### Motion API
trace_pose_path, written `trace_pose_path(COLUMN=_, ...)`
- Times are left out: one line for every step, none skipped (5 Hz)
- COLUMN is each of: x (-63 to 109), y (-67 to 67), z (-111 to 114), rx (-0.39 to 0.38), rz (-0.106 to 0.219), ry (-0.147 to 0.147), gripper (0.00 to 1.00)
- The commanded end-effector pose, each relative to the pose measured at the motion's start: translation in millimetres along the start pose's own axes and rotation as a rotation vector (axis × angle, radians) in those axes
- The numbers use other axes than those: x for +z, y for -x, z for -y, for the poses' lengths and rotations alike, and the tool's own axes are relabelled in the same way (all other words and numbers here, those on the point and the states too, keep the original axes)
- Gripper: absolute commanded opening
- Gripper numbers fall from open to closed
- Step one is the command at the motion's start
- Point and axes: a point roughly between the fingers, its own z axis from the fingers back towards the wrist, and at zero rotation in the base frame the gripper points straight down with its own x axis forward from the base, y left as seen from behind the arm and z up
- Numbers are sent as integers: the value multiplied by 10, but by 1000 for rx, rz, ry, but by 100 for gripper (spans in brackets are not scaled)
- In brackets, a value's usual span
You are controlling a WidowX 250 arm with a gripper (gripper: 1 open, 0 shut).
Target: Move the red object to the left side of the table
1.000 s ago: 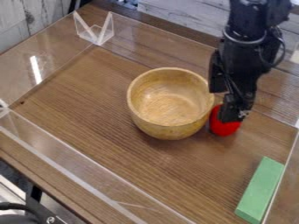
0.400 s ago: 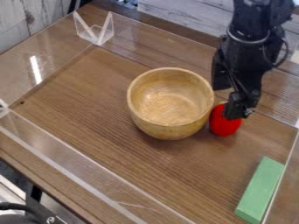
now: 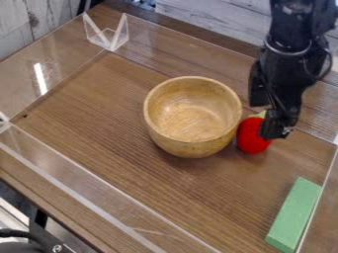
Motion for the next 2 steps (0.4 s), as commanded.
trace_pose_path(x=199, y=63, z=-112, rx=-25, rz=56, ry=-29, gripper=100)
trace_pose_path(x=298, y=226, z=-181, rx=-27, rz=53, ry=-45, gripper=100)
